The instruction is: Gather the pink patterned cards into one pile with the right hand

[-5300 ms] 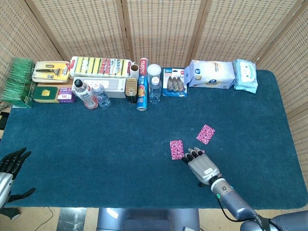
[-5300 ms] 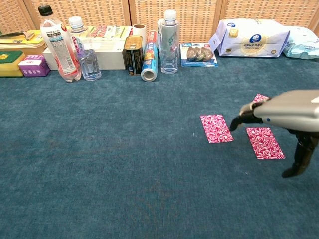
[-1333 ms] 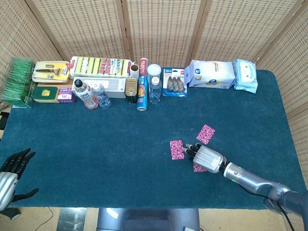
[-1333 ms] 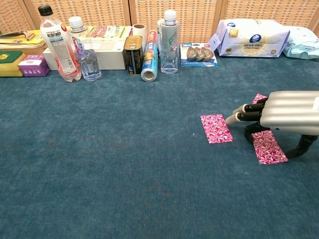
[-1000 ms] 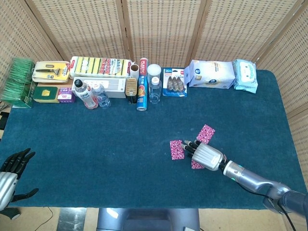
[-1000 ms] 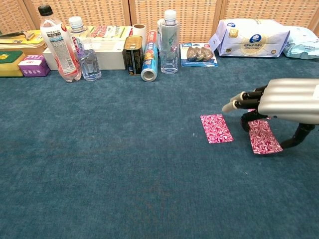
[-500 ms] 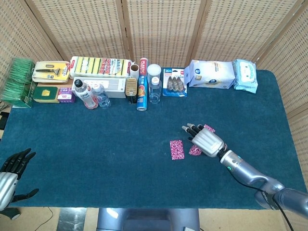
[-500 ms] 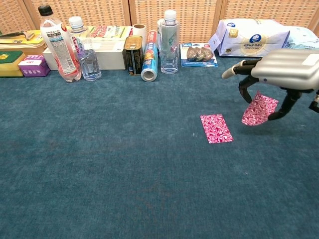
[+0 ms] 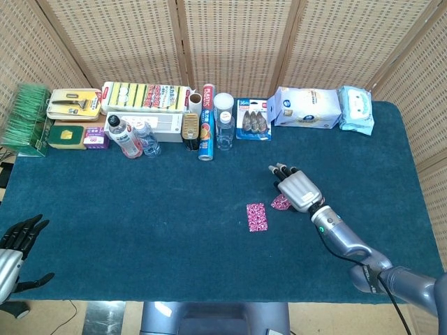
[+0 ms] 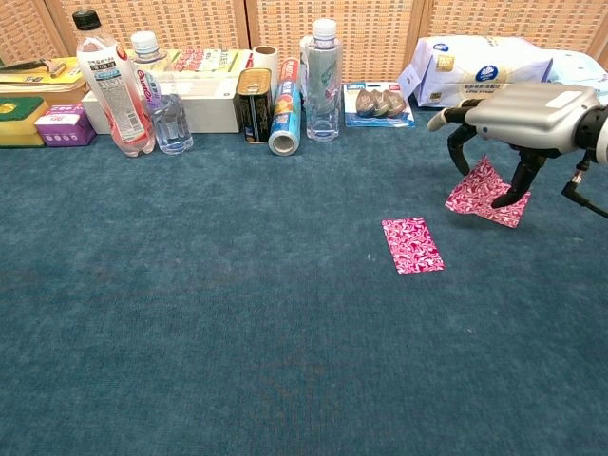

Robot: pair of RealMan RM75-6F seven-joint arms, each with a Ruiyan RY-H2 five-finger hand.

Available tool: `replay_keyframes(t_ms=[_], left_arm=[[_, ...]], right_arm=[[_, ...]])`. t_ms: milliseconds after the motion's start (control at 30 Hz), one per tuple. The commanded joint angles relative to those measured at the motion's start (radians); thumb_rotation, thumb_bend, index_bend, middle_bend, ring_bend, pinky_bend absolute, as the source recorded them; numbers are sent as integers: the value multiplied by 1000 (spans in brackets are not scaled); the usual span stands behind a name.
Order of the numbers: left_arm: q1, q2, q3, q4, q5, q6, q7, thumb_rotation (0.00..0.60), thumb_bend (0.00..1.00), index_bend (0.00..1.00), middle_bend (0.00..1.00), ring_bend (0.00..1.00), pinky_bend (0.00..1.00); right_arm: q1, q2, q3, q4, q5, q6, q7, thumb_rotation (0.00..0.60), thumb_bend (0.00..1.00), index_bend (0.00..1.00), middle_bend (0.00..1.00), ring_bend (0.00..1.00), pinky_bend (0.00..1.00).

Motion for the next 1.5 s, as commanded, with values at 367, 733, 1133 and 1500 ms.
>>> replay_keyframes(t_ms=[367, 733, 1133, 1500], left_arm=[[-1, 1, 0, 2, -1, -1, -5, 600, 35, 0, 0, 0, 46], [-4, -2, 0, -8, -5, -13, 16, 600, 34, 0, 0, 0, 45], [-10, -3, 1, -15, -9, -29, 30, 600, 34, 0, 0, 0, 46], [-11, 1, -1, -12, -11, -25, 14, 600, 33, 0, 0, 0, 46]], right_arm=[[2, 2, 5, 50, 92, -82, -62, 600, 201, 470, 112, 103, 326], [-8, -2, 12, 72, 110, -80, -35, 600, 201, 461, 114, 108, 340], [4, -16, 23, 88, 149, -106, -70, 600, 201, 442, 113, 108, 340], [6, -35, 23, 104, 180, -125, -92, 600, 200, 434, 111, 108, 340]])
